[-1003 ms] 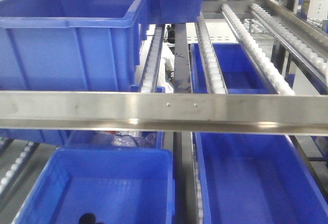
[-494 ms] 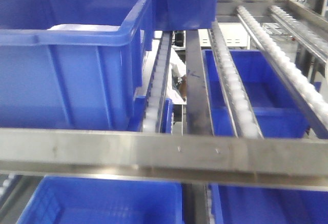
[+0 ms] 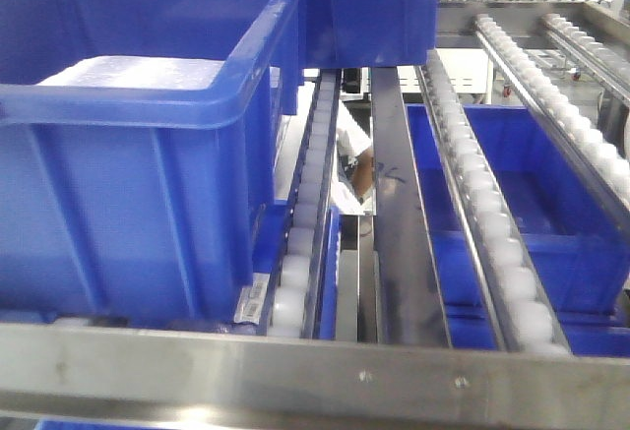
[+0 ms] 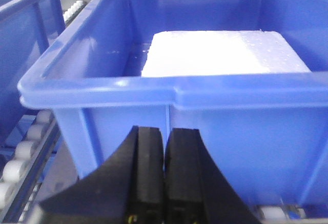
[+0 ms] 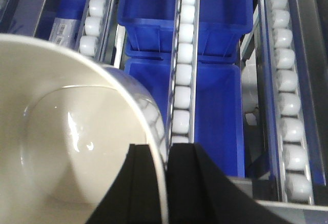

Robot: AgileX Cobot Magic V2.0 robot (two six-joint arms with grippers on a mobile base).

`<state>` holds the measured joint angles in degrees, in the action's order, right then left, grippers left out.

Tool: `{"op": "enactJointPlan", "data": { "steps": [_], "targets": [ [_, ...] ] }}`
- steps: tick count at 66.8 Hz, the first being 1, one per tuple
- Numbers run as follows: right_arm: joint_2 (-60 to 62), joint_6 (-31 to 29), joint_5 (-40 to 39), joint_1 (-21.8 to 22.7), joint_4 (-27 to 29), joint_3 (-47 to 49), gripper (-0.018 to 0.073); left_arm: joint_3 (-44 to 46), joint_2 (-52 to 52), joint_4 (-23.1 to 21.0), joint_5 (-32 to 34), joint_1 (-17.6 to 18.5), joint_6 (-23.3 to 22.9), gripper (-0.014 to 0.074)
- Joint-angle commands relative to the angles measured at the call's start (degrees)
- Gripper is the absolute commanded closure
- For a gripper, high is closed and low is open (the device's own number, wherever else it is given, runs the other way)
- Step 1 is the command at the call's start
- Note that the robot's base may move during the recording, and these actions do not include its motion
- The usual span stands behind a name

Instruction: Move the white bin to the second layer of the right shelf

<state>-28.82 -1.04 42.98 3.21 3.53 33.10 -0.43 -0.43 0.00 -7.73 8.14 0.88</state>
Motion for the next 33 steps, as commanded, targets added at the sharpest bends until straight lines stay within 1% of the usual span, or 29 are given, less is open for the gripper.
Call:
{"op": "enactJointPlan", "data": {
  "steps": [1,33],
  "targets": [
    [-0.09,-0.15,-5.22,0.29,0.48,1.85,0.0519,-2.11,-0.87,0.00,4.98,0.20,-0.17,0.0512],
    [-0.09,-0.15,-5.22,0.29,0.48,1.85,0.0519,-2.11,-0.87,0.00,4.98,0.20,-0.17,0.0512]
  ]
}}
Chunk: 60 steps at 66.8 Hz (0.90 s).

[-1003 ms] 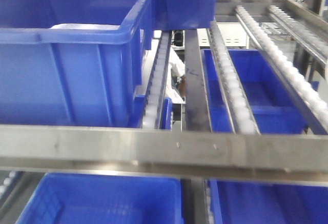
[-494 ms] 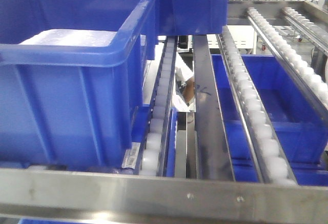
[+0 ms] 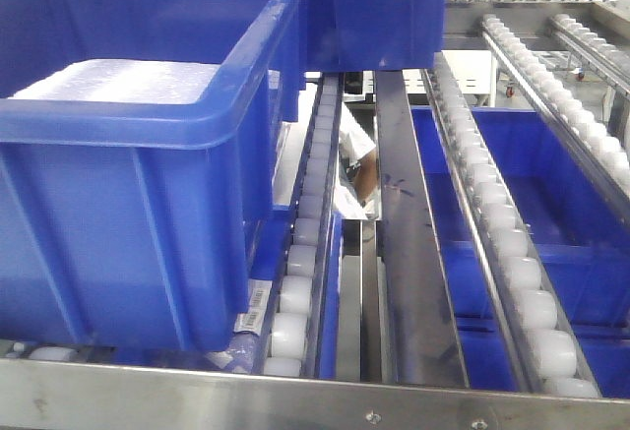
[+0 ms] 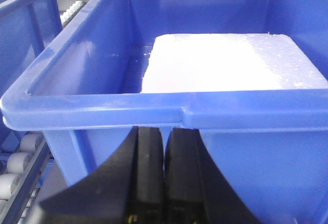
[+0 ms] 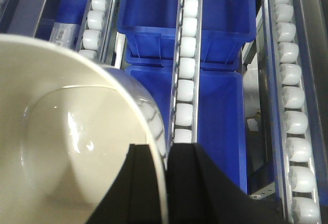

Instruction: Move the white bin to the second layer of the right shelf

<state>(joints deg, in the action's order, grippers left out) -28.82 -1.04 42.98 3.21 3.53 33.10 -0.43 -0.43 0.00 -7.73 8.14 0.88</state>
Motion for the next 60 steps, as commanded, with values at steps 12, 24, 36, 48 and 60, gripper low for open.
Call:
{"op": "enactJointPlan", "data": {
  "steps": [12,24,36,48,60],
  "targets": [
    [-0.09,-0.15,-5.22,0.29,0.48,1.85,0.0519,-2.11,-0.87,0.00,4.98,0.20,-0.17,0.0512],
    [-0.09,-0.15,-5.22,0.29,0.48,1.85,0.0519,-2.11,-0.87,0.00,4.98,0.20,-0.17,0.0512],
    [-0.09,-0.15,-5.22,0.29,0.48,1.85,0.0519,-2.11,-0.87,0.00,4.98,0.20,-0.17,0.0512],
    [-0.09,-0.15,-5.22,0.29,0.62,1.85,0.0519,-2.11,-0.87,0.00,4.98,0.20,-0.17,0.0512],
    [-0.31,-0.15,-3.71,0.29,1.28,1.85,0.0519,-2.11,-0.87,0.00,4.98,0.20,-0.17,0.0512]
  ]
}}
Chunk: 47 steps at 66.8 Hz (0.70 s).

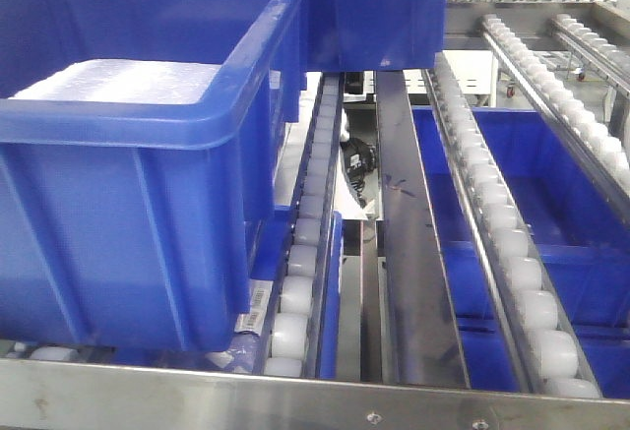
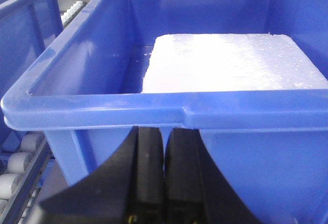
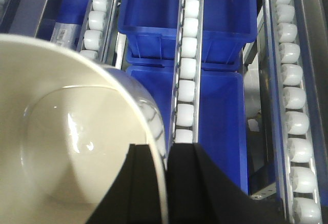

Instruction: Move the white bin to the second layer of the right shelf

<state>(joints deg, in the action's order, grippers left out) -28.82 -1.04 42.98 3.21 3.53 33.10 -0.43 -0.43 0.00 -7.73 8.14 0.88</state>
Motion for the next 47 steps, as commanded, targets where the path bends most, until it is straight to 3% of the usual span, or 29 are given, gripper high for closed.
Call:
{"op": "enactJointPlan", "data": {
  "steps": [1,14,47],
  "targets": [
    [-0.43,-0.15,-3.51,0.29,1.45,1.82,0.0519,-2.11,-0.87,0.00,4.98,0.20,-0.17,0.0512],
    [-6.31,-2.24,-5.15,0.29,0.58,1.68,0.0519,-2.11,-0.87,0.00,4.98,0.20,-0.17,0.0512],
    [-30.44,-3.54,-16.57,0.96,5.15,1.68,0.0519,-2.11,-0.87,0.00,4.98,0.20,-0.17,0.0512]
  ]
}}
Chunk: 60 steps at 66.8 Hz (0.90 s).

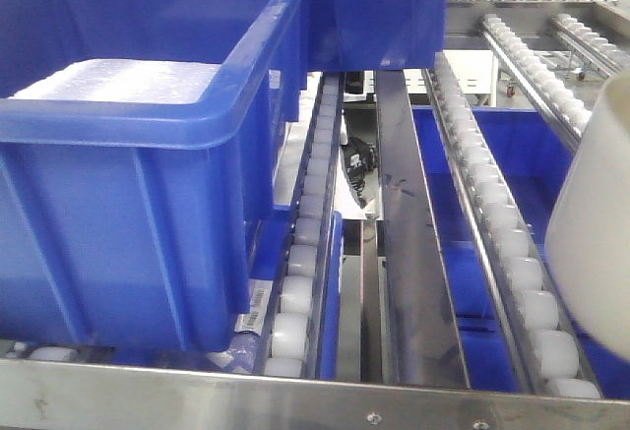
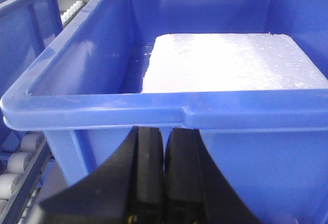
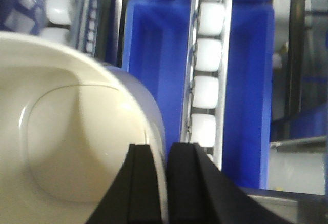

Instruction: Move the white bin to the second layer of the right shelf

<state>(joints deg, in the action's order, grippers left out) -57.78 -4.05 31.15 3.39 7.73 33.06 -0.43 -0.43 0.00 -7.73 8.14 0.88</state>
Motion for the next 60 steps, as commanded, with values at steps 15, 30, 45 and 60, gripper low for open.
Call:
{"op": "enactJointPlan", "data": {
  "steps": [15,30,45,60],
  "targets": [
    [-2.71,-0.54,-5.28,1.19,0.84,1.72,0.0519,-2.11,-0.87,0.00,4.98,0.20,-0.17,0.0512],
    [-2.73,-0.54,-6.30,5.25,0.39,1.71,0.0519,-2.11,-0.87,0.00,4.98,0.20,-0.17,0.0512],
    [-2.73,-0.54,-6.24,4.68,1.25,1.66,0.0519,-2.11,-0.87,0.00,4.98,0.20,-0.17,0.0512],
    [-2.77,-0.54,-8.20,4.68,1.26,-0.67,0.0519,-2.11,-0.87,0.00,4.98,0.20,-0.17,0.0512]
  ]
}}
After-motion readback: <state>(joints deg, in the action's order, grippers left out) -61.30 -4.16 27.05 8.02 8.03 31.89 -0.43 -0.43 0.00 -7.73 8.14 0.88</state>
